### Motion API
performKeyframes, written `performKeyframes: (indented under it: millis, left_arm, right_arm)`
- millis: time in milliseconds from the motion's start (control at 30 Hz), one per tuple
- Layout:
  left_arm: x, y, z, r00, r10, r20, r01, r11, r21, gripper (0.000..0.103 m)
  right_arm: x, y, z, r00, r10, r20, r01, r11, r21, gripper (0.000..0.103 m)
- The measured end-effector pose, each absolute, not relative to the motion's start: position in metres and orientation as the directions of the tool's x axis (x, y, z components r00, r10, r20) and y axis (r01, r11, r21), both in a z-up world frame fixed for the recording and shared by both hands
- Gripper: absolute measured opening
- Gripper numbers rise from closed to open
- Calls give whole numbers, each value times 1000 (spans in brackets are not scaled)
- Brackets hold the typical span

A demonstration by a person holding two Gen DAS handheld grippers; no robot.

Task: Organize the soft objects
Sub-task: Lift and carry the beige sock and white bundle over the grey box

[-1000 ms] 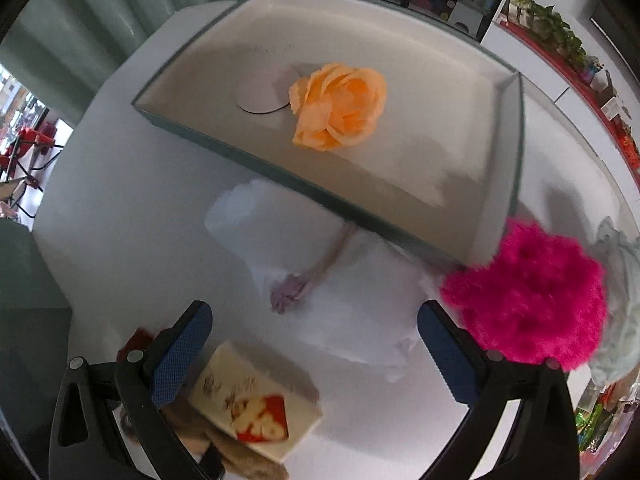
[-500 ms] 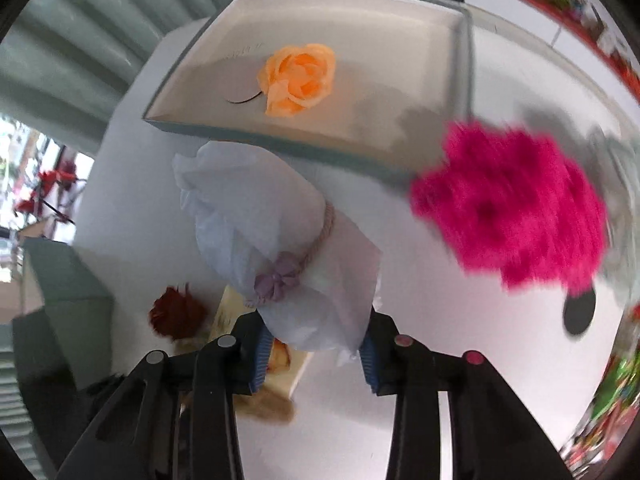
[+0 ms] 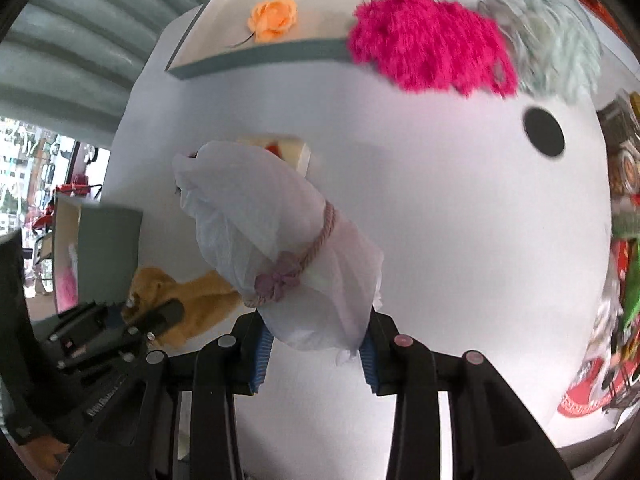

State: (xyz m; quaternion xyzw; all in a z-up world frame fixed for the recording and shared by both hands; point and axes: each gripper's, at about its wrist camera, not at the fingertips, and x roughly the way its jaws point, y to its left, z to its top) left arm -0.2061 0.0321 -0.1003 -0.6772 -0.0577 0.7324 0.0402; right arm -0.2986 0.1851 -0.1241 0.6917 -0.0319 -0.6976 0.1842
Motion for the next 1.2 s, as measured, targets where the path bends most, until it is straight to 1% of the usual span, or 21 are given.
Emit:
performKeyframes:
  millis: [100, 300, 500, 767, 933, 1200]
  left_arm:
    - [-184, 34, -82, -91, 140, -986, -4, -990, -140, 30]
    - [-158, -1, -62, -118, 157, -981, -13, -988, -156, 30]
    - [-164, -17, -53, -167, 170, -971, -43, -985, -165, 30]
    - [-165, -57, -24, -248, 182, -952, -58, -983, -173, 30]
    - [-163, -94, -7, -306, 173, -936, -13, -984, -178, 30]
    - [-150, -163, 7, -379, 102, -920, 138, -977, -165, 30]
  right_arm:
    - [-280, 186, -119, 46, -307, -951, 212, -927, 310, 40]
    - [-260, 179, -108, 85, -310, -947, 219, -921, 321, 41]
    - [-252, 154, -92, 58, -311, -949, 234, -919, 316, 41]
    - [-250, 118, -72, 11, -312, -950, 228, -924, 306, 41]
    - [-252, 90, -57, -25, -317, -948, 240, -923, 302, 41]
    - [-244, 28, -29, -69, -329, -942, 327, -899, 291, 41]
